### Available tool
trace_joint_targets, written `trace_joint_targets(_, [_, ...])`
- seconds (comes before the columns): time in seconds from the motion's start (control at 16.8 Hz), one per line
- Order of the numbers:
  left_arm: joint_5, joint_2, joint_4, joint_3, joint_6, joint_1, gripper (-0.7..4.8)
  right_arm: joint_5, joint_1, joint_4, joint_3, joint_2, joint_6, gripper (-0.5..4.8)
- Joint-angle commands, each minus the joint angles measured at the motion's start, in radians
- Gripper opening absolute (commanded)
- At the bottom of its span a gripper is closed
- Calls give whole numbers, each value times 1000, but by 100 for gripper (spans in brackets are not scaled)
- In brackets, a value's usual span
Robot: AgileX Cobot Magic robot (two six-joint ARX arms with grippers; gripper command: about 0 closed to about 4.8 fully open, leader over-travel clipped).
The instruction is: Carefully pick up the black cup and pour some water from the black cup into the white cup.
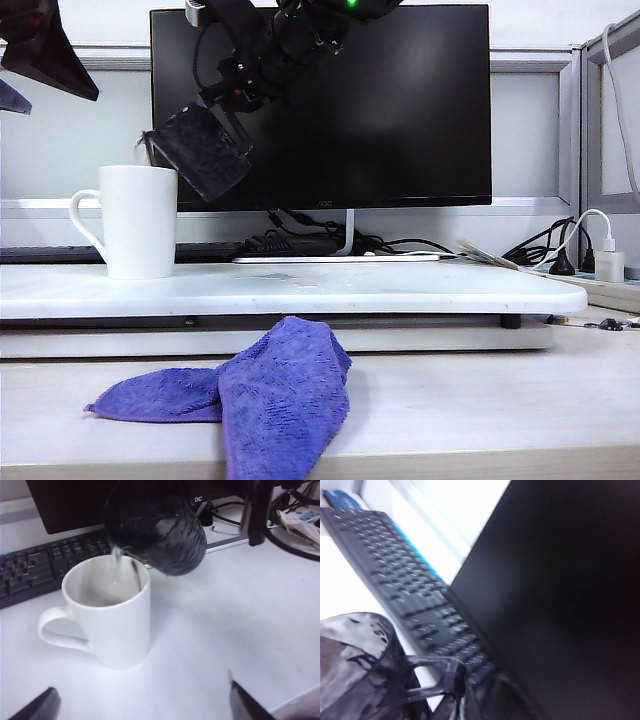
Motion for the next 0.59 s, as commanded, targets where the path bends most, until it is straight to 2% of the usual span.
trace_joint_targets(0.06, [1,-5,9,1,4,-1,479,18,8,65,11,-13,-37,-7])
trace_joint_targets(0.59, [1,-5,7,1,4,-1,479,63,8,69,11,-13,-135,-7])
